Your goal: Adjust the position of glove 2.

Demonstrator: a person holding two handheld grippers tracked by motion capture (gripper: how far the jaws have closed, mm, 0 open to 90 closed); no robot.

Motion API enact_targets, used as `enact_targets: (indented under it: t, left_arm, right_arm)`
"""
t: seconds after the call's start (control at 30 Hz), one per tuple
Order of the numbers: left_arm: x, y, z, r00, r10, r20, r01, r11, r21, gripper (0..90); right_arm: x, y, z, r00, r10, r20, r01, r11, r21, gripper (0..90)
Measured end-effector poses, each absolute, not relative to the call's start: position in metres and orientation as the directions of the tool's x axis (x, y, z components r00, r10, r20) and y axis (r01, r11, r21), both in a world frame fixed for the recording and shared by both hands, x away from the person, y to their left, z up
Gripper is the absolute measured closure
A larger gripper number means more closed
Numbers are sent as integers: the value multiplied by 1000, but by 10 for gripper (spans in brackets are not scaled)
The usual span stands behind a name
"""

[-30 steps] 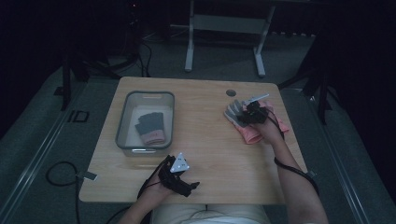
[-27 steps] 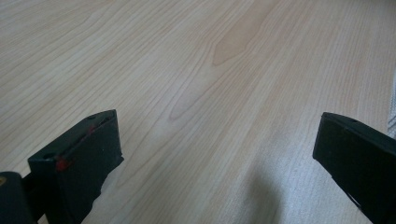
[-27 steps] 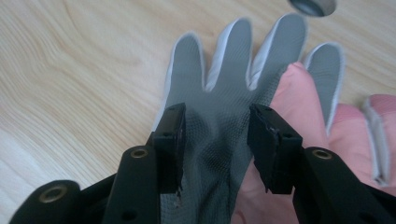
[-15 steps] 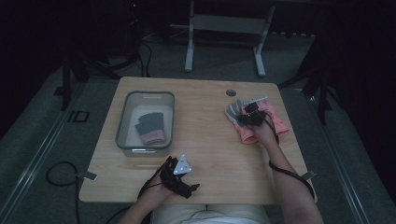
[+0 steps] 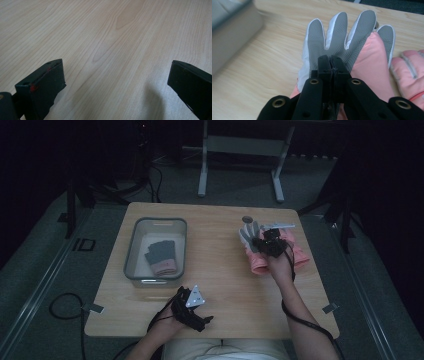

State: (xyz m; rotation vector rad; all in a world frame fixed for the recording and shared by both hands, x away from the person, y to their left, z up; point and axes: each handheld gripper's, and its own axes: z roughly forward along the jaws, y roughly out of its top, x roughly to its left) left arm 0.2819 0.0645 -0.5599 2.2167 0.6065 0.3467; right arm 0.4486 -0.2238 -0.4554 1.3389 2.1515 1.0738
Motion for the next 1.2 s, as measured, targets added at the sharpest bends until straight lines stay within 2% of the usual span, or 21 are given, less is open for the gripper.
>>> enact_targets:
  t: [0.17,0.3,0.47,0.63,0.97,1.2]
  left_arm:
    - [282,67,-558,845,532,44,311,-558,770,8]
    - [282,68,-557,847,531,41,311,-557,770,8]
    - [283,70,-558,848,529,36,316,-558,767,8]
    - [284,70,-560,846,532,35,319,-557,766,8]
    - [285,71,-563,851,524,34,319,-567,759,8]
    - [285,70,-564,852,522,36,319,-572,756,8]
  right_arm:
    - [412,-201,-447,-421,904,77,575,200,793,876]
    - [394,-186,-456,-393,917,74,581,185,792,876]
    - [390,-180,-472,-377,919,111,610,157,776,876]
    - [389,-166,-502,-360,927,102,648,170,743,875]
    - [398,-147,-533,-359,930,81,673,198,713,870]
    - [399,-146,-536,-335,937,100,677,165,717,840]
